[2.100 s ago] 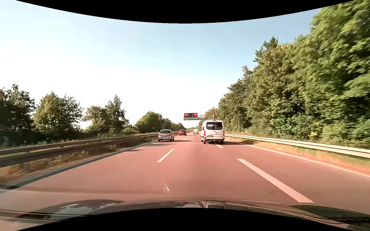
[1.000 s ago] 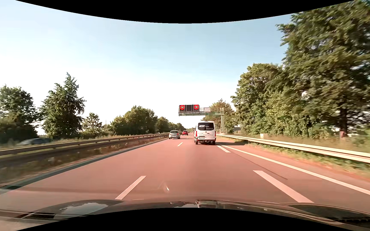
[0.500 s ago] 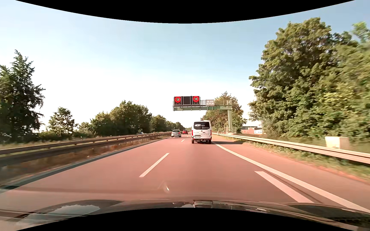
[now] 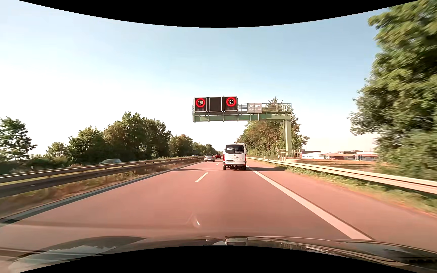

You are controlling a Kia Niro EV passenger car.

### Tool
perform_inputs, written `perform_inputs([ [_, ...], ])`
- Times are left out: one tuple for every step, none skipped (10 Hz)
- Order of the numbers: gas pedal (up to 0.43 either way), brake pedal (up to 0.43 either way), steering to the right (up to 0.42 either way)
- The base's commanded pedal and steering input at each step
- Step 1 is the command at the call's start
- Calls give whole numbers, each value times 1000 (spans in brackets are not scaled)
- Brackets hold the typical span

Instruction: Follow the waypoints while adhering to traffic rules and regulations

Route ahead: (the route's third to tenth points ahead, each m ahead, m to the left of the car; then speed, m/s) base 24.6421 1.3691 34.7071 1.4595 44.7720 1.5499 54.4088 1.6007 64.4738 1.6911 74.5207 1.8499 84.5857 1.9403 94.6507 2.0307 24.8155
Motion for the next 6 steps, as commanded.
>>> perform_inputs([
  [287,6,-3],
  [287,6,-3],
  [287,6,-3],
  [287,6,-2],
  [287,6,-2],
  [287,6,-2],
])
